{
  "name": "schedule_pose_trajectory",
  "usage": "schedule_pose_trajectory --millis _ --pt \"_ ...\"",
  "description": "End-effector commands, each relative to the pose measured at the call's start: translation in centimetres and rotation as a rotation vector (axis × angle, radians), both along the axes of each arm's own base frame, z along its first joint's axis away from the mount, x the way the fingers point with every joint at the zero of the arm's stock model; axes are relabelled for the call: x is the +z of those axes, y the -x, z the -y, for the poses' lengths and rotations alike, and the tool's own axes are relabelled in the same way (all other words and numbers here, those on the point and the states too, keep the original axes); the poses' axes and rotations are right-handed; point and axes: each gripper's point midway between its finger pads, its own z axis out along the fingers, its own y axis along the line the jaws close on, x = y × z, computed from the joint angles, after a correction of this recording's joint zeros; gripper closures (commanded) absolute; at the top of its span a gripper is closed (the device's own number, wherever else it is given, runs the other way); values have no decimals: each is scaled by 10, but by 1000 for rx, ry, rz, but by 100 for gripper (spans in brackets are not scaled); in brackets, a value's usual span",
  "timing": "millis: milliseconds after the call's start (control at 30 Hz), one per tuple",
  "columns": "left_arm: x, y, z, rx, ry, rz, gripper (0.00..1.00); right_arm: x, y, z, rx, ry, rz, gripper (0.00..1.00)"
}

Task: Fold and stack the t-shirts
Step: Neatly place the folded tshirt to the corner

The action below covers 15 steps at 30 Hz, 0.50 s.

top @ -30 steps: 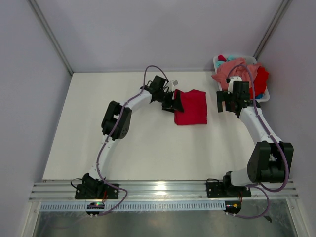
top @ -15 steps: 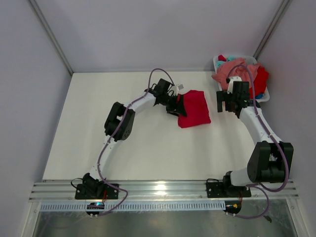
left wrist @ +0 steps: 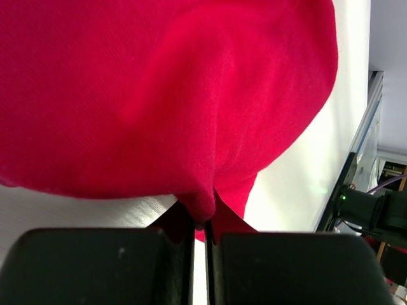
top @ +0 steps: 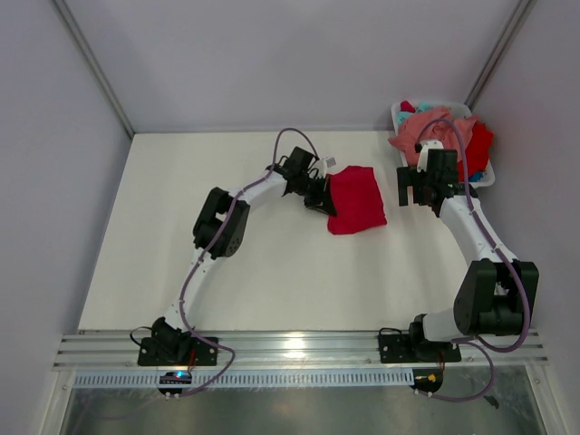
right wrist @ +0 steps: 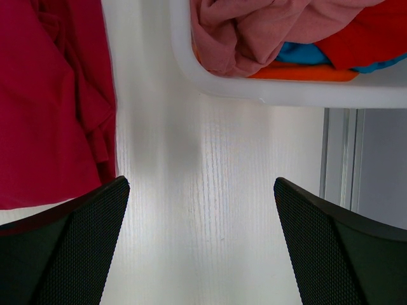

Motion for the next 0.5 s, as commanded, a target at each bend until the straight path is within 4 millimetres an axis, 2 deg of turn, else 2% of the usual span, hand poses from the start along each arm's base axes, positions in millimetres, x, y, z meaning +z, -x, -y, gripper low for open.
schedule_pose_trajectory --millis 0,100,167,333,400,467 --pt "4 -12 -3 17 -26 72 100 15 -5 -3 -2 -16 57 1" --pt "9 -25 -12 46 -58 109 100 17 -4 -3 -1 -14 62 1" --pt "15 -41 -23 67 -93 175 100 17 -4 -3 1 -15 63 1" --pt "22 -56 -55 96 -161 238 100 18 -5 -5 4 -23 67 1" --pt "30 -61 -63 109 -179 271 100 18 -5 -5 6 -26 64 1" --pt "30 -62 -72 113 -193 278 100 18 -4 -6 6 -30 65 1"
